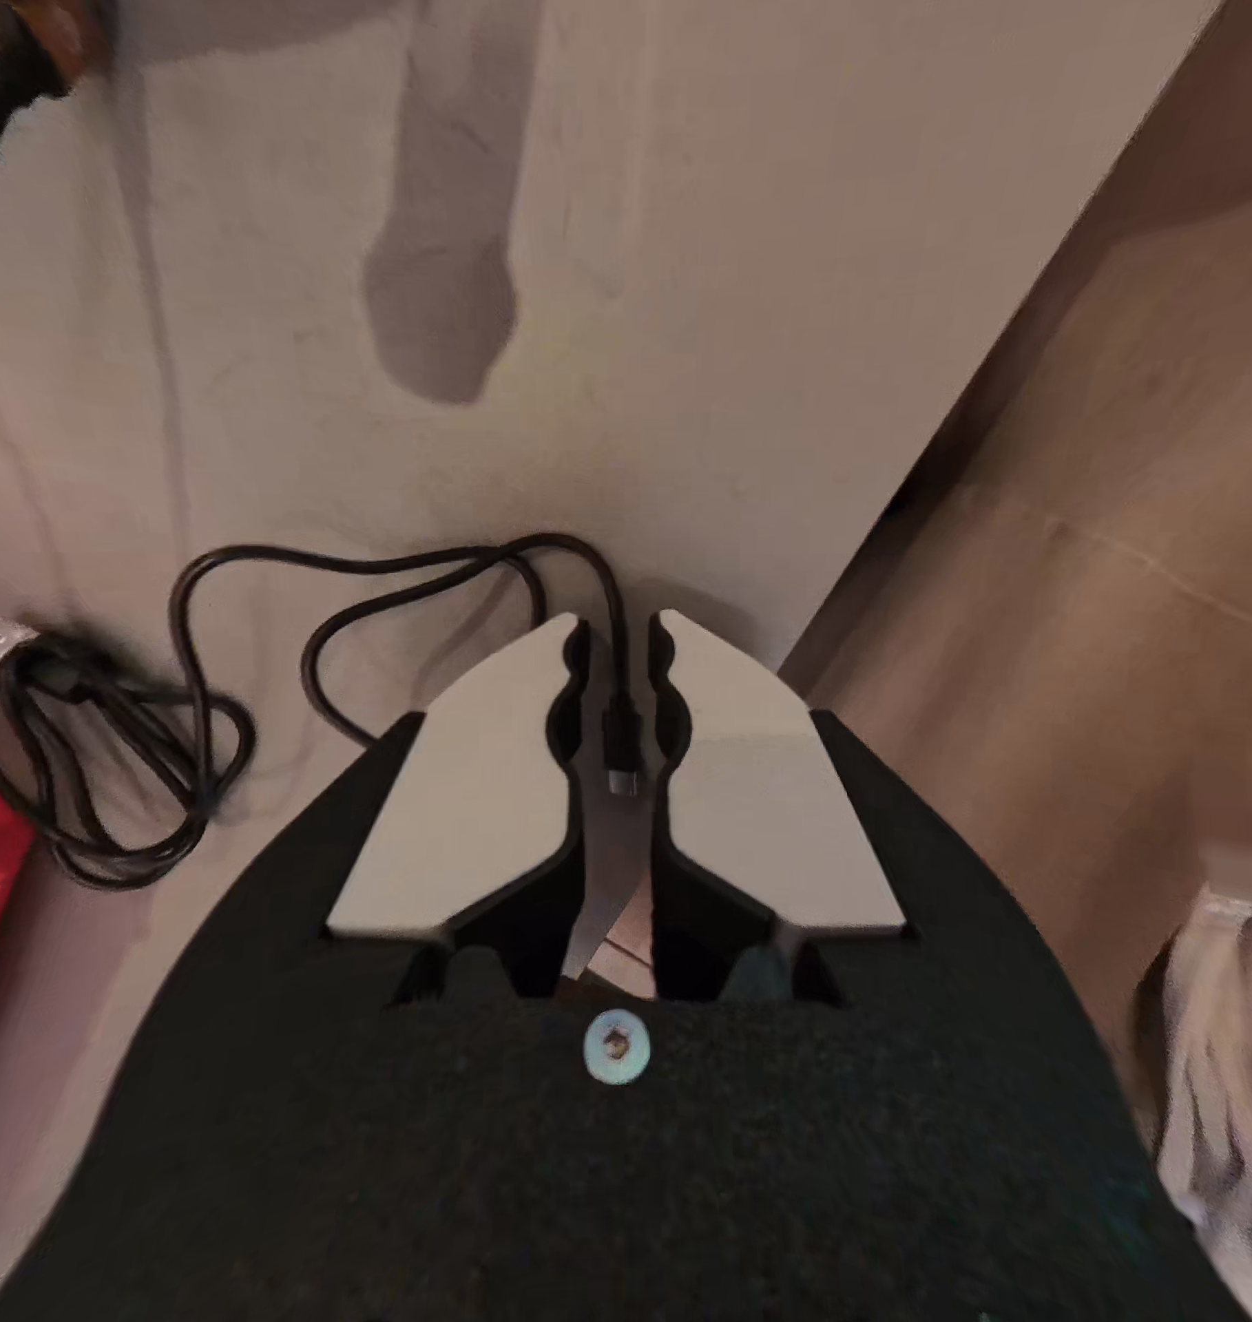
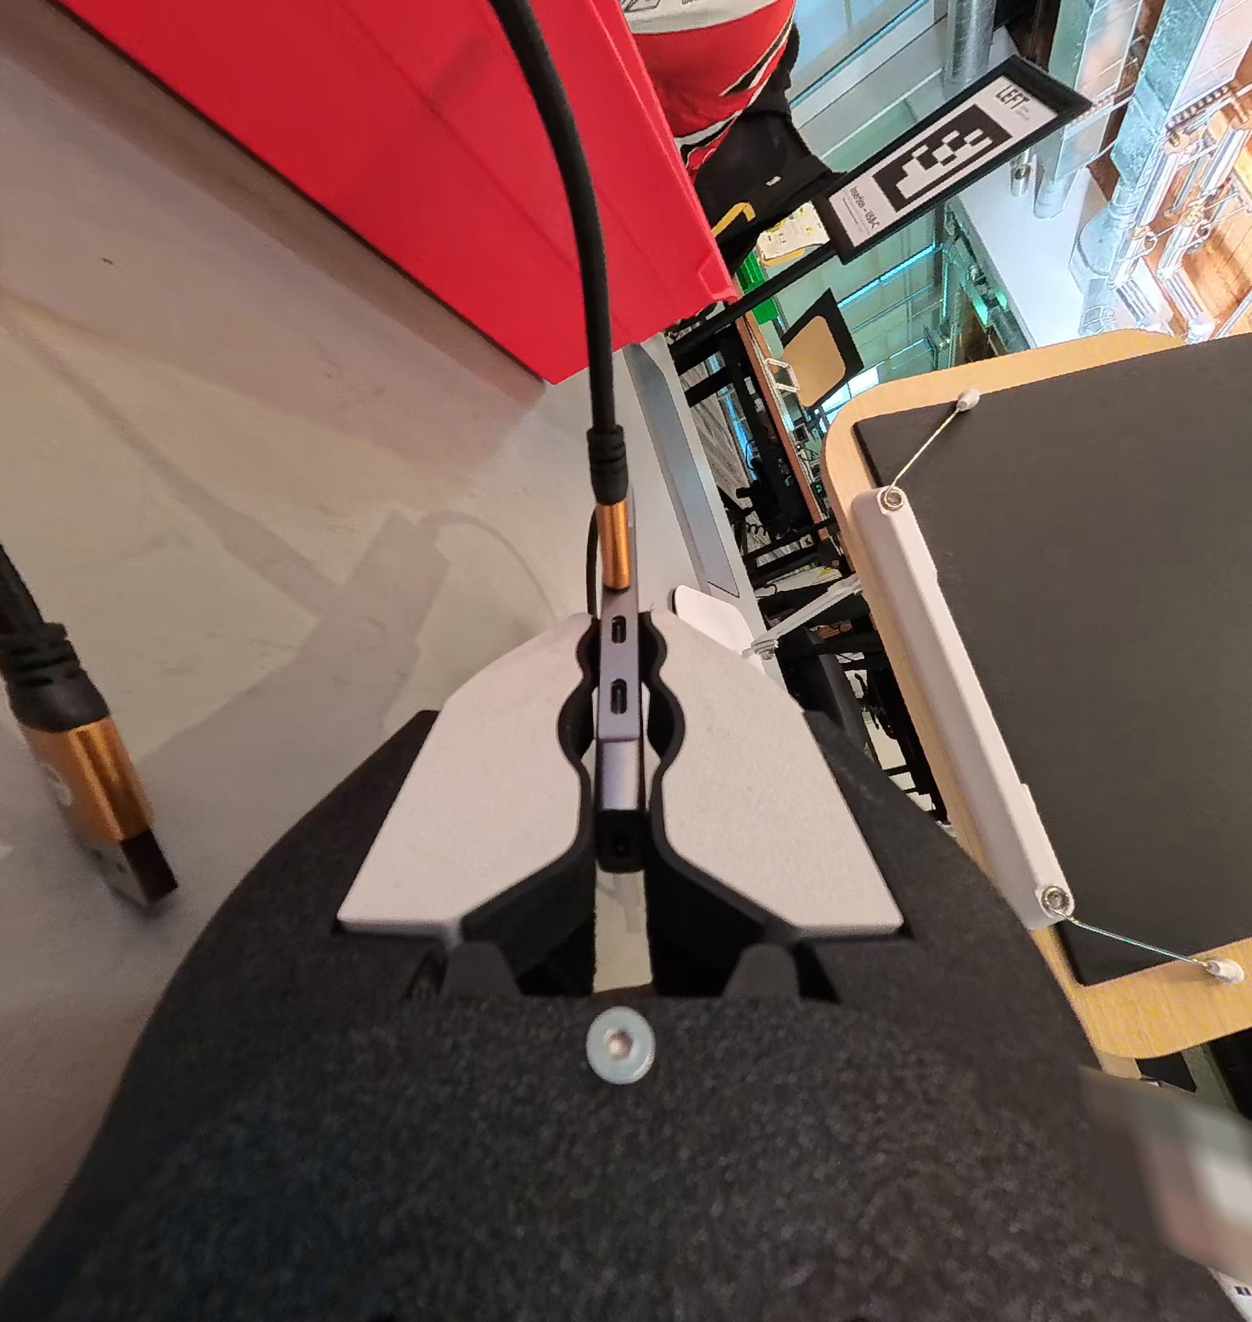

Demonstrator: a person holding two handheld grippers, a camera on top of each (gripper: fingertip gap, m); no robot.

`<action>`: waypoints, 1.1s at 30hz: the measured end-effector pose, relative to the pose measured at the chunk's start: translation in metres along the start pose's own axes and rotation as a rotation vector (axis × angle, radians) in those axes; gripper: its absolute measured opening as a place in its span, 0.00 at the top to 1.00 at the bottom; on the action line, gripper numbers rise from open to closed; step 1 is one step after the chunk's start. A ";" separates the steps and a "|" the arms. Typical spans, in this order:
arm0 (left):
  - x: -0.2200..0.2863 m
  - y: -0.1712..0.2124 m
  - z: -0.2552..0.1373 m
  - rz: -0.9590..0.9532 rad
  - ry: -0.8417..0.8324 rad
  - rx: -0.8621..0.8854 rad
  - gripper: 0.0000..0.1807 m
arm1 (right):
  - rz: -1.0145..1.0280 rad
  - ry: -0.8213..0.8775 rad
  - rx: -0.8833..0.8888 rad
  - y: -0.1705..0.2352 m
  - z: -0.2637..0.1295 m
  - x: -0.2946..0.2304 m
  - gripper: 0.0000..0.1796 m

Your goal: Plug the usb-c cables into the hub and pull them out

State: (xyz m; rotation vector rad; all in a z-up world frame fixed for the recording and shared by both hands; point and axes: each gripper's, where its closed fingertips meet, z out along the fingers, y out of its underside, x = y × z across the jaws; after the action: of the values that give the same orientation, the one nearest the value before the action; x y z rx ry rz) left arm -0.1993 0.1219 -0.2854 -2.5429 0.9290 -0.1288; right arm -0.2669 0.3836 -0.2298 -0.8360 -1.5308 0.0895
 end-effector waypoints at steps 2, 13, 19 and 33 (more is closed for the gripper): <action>0.002 0.001 0.001 0.025 0.021 -0.046 0.99 | -0.001 -0.001 0.000 0.000 0.000 0.000 0.95; -0.055 -0.101 -0.082 -0.169 -0.105 0.644 0.99 | 0.020 0.010 0.018 -0.002 -0.001 0.003 0.95; -0.091 -0.172 -0.172 -0.123 -0.271 1.430 0.99 | 0.189 0.028 0.088 -0.015 -0.014 0.017 0.95; -0.132 -0.178 -0.158 -0.195 -0.417 1.596 0.99 | 0.395 0.031 0.142 -0.076 -0.041 0.032 0.95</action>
State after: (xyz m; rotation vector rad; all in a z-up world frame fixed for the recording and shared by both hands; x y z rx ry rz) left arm -0.2315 0.2706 -0.0593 -1.0609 0.1552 -0.2475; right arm -0.2610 0.3287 -0.1568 -1.0096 -1.2974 0.4671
